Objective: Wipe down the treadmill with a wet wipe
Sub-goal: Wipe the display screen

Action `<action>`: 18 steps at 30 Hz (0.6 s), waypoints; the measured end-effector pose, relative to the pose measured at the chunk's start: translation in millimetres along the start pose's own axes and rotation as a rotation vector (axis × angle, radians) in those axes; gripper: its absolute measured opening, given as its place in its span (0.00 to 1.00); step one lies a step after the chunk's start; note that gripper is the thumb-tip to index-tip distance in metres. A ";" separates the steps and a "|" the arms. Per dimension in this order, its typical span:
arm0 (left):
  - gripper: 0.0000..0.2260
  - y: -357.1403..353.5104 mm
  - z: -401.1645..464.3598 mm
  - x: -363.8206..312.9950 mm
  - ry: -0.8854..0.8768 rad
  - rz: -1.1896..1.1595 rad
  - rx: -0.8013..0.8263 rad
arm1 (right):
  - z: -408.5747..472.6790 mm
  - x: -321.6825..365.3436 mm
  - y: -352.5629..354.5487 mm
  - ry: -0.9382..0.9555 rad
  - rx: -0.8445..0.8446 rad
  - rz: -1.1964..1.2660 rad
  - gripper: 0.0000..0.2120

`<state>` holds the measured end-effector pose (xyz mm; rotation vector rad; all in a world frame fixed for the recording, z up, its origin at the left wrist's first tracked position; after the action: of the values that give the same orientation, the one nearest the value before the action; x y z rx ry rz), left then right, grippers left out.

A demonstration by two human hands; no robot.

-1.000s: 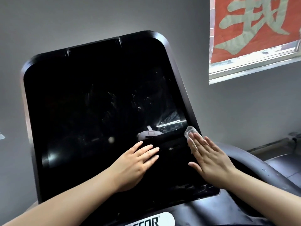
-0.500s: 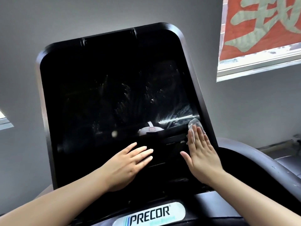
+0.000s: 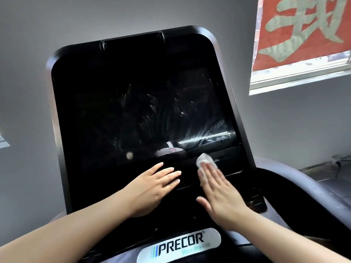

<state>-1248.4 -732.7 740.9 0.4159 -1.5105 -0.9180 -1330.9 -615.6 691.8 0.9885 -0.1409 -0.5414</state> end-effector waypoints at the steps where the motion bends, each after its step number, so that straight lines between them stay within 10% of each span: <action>1: 0.23 0.6 1.1 0.2 -0.004 -0.001 -0.005 | -3.5 0.4 -1.0 0.082 0.033 -0.024 0.32; 9: 0.24 -4.9 -3.9 0.7 -0.025 -0.002 -0.060 | 12.2 -78.8 7.2 -0.360 0.012 -0.022 0.40; 18: 0.23 -17.2 -36.5 7.7 -0.028 0.011 -0.050 | 13.3 0.5 -1.2 0.154 0.024 -0.063 0.30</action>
<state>-1219.4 -759.9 730.5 0.3590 -1.5107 -0.9545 -1335.5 -626.4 698.1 1.0564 0.0209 -0.5199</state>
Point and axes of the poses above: each hand's wrist, its own z-axis towards the middle knuckle, its own y-axis out of the back of the hand, x = y × z, the point moved 8 cm from there along z, towards the middle knuckle, and after that the axes turned 5 degrees about y, right-handed, at the moved point
